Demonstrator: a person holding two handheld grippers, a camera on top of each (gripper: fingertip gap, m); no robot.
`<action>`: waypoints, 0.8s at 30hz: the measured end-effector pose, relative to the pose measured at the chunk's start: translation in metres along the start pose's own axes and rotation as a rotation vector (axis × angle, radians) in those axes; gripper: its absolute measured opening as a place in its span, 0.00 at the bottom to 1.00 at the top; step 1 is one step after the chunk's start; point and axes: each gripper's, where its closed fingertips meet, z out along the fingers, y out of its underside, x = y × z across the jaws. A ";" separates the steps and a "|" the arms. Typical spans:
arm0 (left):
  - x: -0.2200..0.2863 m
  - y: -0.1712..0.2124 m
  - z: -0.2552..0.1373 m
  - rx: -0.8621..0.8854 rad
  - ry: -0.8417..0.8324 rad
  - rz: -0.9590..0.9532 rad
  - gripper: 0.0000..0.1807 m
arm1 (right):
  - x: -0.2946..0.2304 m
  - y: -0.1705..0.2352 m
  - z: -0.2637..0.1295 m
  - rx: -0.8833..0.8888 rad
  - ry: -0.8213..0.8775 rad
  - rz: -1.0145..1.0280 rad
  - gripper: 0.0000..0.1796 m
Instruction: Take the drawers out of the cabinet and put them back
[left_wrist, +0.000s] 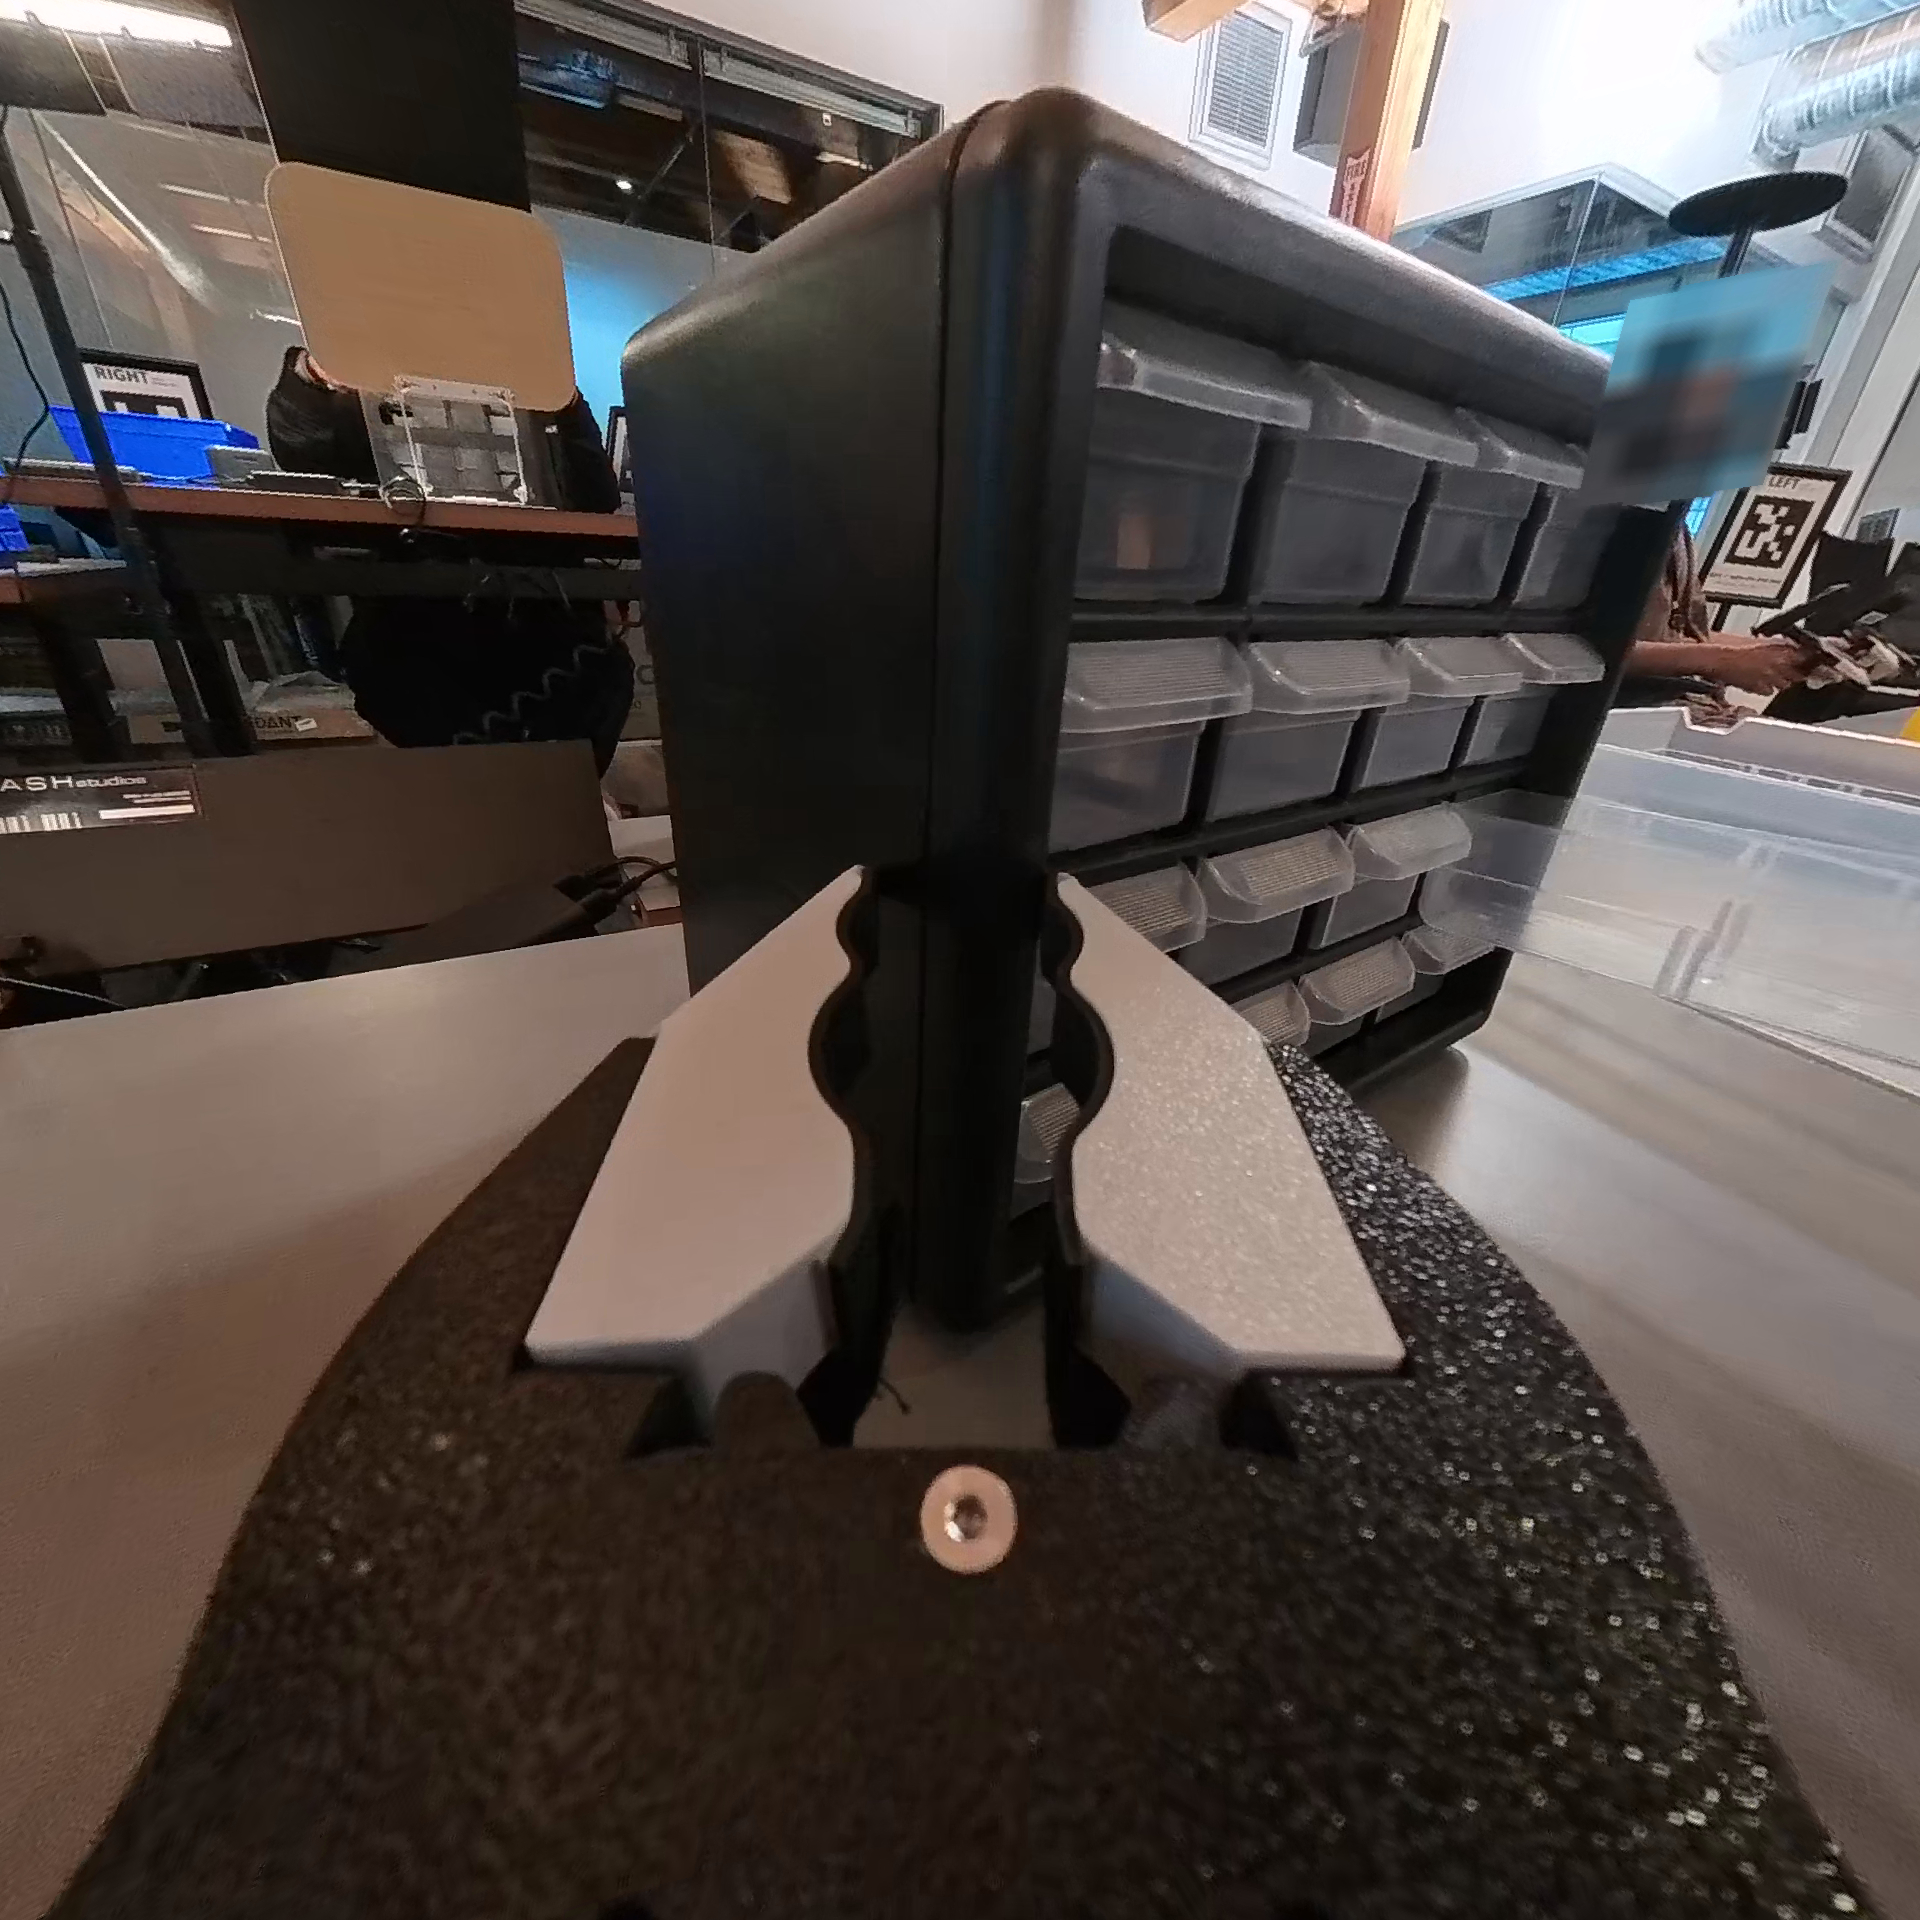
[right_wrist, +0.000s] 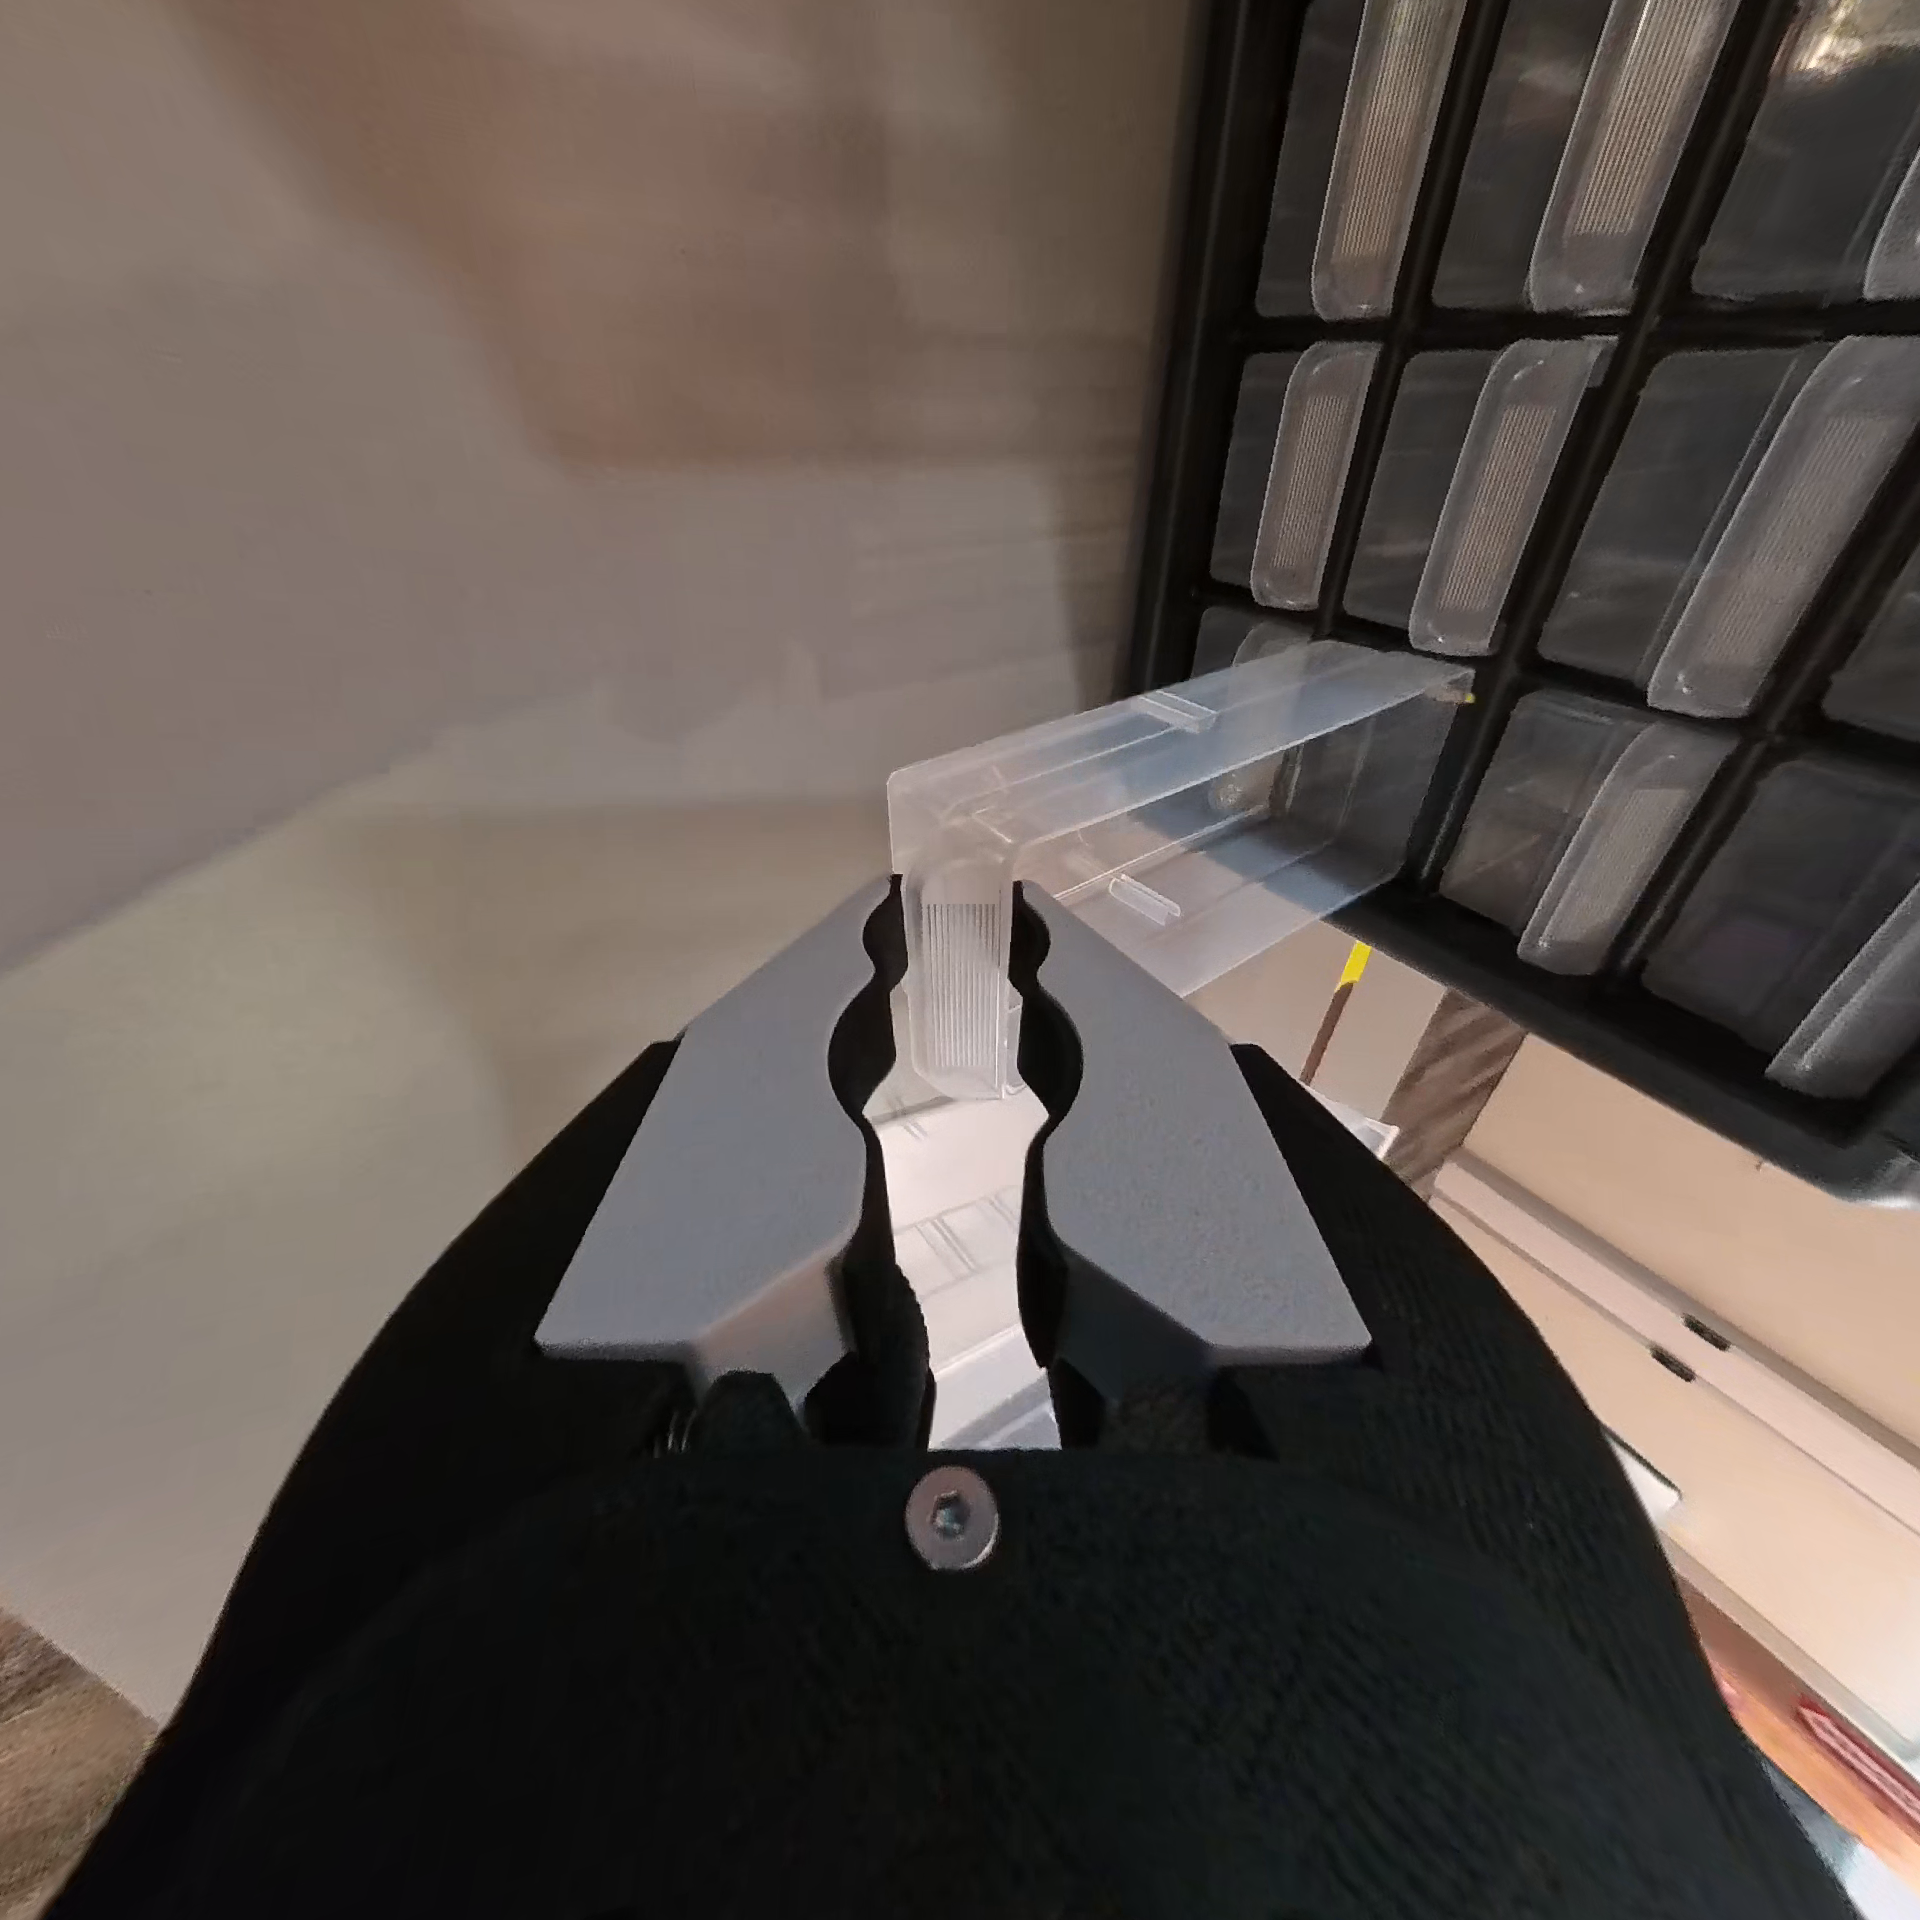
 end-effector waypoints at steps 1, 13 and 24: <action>0.000 0.000 0.000 0.000 0.000 -0.001 0.16 | 0.002 0.001 0.001 -0.010 -0.001 -0.003 0.10; 0.000 0.000 0.000 0.000 0.002 -0.004 0.16 | 0.047 0.002 0.037 -0.029 0.082 0.042 0.10; 0.000 0.000 0.000 0.002 0.001 -0.007 0.16 | 0.072 -0.031 0.020 0.293 0.608 0.196 0.15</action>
